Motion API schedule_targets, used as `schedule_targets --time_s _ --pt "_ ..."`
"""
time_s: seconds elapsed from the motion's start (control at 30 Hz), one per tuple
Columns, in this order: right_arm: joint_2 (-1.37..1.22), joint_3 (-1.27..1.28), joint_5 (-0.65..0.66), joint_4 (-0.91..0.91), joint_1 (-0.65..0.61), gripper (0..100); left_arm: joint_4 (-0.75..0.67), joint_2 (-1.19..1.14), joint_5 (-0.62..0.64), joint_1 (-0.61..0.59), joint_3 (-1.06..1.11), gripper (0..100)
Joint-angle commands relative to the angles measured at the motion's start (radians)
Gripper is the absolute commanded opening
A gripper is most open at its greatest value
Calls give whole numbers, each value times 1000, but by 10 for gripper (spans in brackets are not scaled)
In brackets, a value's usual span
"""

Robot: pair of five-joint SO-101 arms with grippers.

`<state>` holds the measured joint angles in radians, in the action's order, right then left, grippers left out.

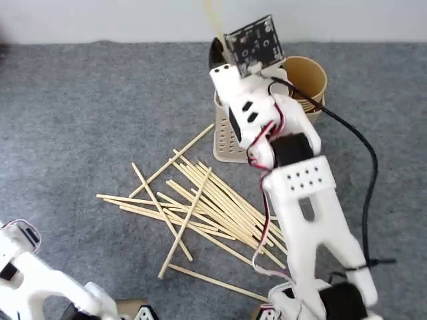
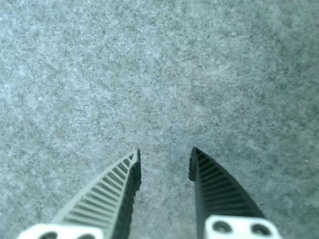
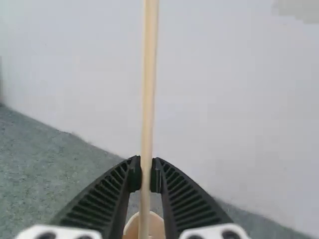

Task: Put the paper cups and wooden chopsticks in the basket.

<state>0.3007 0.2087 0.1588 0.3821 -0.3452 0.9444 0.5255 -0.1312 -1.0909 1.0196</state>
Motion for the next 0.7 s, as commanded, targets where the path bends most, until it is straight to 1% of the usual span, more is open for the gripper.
schedule_targets --time_s 0.0,0.13,0.2,0.37,0.43,0.53,0.67 --pt "-61 -57 -66 -41 51 9 -15 6 2 5 -7 159" --pt "-139 -55 -106 -41 77 12 -15 6 2 5 -7 159" --pt "-159 -55 -130 -31 81 34 -15 6 2 5 -7 159" --pt "-127 -41 -152 7 74 191 -15 6 2 5 -7 159" --pt "-91 -40 -152 44 58 229 -15 6 2 5 -7 159" --pt "-18 -35 -152 113 31 222 -15 6 2 6 -7 159" --pt "101 -35 -152 248 -8 187 -15 6 2 6 -7 159"
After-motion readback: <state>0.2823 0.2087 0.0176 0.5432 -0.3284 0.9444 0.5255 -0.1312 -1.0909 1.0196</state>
